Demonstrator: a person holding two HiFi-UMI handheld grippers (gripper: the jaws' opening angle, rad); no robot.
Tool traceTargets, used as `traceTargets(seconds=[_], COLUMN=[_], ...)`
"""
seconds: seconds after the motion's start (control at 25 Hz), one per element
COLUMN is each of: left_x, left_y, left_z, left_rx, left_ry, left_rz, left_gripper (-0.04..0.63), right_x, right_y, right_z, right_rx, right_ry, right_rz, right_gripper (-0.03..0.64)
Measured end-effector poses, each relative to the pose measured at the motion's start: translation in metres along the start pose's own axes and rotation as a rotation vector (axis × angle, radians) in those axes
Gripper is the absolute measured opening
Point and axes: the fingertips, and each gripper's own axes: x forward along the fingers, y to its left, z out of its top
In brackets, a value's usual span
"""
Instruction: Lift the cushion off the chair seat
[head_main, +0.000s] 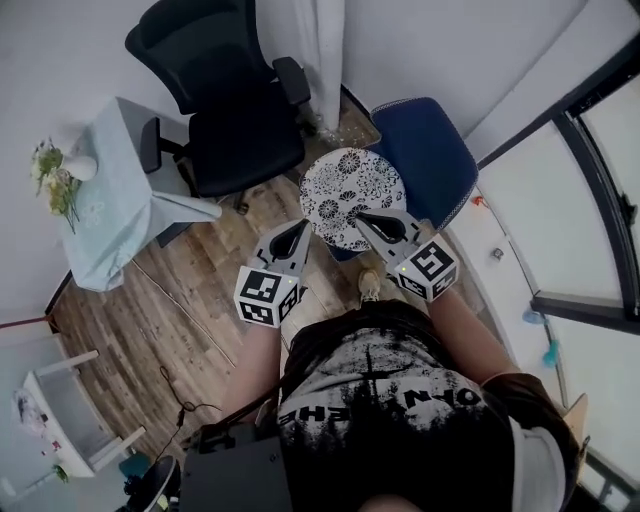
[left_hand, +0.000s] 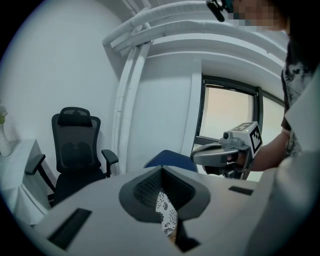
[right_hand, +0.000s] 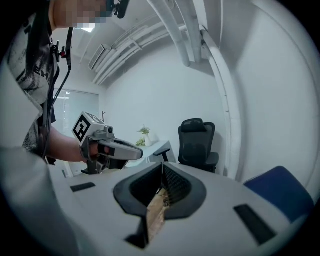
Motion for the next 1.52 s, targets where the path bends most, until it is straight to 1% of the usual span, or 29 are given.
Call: traceTargets(seconds=[0.2, 0.44, 0.6, 0.8, 0.96, 1.04, 1.24, 1.36, 1.44, 1.52], left_x=[0.025, 0.048, 0.055, 0.059, 0.059, 0.061, 0.073, 0.09, 0.102, 0.114], left_y=[-0.001, 0.003, 0.011, 0.032, 0.056, 0.069, 0.092, 0.113, 0.121, 0.123], left_z=[0.004, 0.001, 0.003, -0.003, -0.013, -0.022, -0.046, -0.056, -0.068, -0.086], left_rx=[-0.019, -0.039, -0.029, -0.037, -0.064, -0.089, -0.147, -0.166, -0.16, -0.155], left_ry=[0.0, 0.009, 0.007, 0.019, 0.024, 0.022, 0.033, 0.027, 0.05, 0.093], left_rz=[0.062, 0.113, 0.141, 0.154, 0.139, 0.127, 0.039, 0.015, 0.006, -0.021], left_gripper=[0.014, 0.014, 0.014, 0.014, 0.014, 0.014, 0.014, 0.015, 0.015, 0.017], right_x=[0.002, 0.007, 0.015, 0.031, 0.051, 0.06, 0.079, 0.099, 0.106, 0.108], right_y=[-0.021, -0.043, -0.051, -0.056, -0.057, -0.058, -0.056, -0.061, -0.066, -0.069], right_z=[-0.001, -0.008, -0.009, -0.012, -0.016, -0.016, -0.013, -0.019, -0.029, -0.041], right_rx=[-0.012, -0.012, -0.005, 0.003, 0.023, 0.029, 0.061, 0.064, 0.072, 0.094], right_ry=[0.013, 0.032, 0.03, 0.041, 0.05, 0.055, 0.044, 0.044, 0.055, 0.069], right_rz=[0.076, 0.13, 0.15, 0.147, 0.115, 0.096, 0.033, 0.009, -0.004, -0.025], right_gripper=[0.018, 0.018, 0.018, 0.018, 0.018, 0.018, 0.018, 0.018, 0.018, 0.018])
